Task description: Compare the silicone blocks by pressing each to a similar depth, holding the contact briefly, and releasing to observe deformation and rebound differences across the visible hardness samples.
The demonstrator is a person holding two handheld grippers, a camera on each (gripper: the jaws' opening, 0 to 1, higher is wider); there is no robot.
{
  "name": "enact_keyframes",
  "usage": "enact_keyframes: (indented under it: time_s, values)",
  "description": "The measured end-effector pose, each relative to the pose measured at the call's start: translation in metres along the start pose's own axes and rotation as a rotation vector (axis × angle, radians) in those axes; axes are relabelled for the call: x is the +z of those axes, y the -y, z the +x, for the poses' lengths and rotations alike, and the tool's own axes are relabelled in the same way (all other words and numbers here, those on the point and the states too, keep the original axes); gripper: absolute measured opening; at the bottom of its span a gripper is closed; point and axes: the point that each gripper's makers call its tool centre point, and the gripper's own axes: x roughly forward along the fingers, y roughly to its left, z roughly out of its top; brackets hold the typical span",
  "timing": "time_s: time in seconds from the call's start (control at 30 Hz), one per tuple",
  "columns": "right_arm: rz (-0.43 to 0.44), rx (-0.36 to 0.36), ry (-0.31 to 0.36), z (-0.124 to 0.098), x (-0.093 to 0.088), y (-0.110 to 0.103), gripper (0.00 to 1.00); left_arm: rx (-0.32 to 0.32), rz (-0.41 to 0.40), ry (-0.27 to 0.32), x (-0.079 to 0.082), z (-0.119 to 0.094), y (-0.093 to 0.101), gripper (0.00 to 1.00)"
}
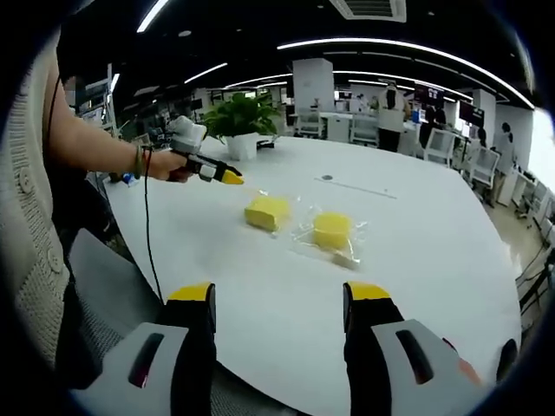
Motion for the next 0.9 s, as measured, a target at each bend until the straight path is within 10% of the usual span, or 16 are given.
enact_keyframes:
  time_s: [0.57,0.9]
  values:
    - [-0.028,0.052,0.002,-0.001,-0.001,-0.004,0.47,0.108,0.116,0.054,-0.013,-0.075,0.061,0.55]
    - [-0.015,0.076,0.042,-0.001,0.0,-0.012,0.53,0.155,0.021,0.127,-0.019,-0.115,0.089,0.54]
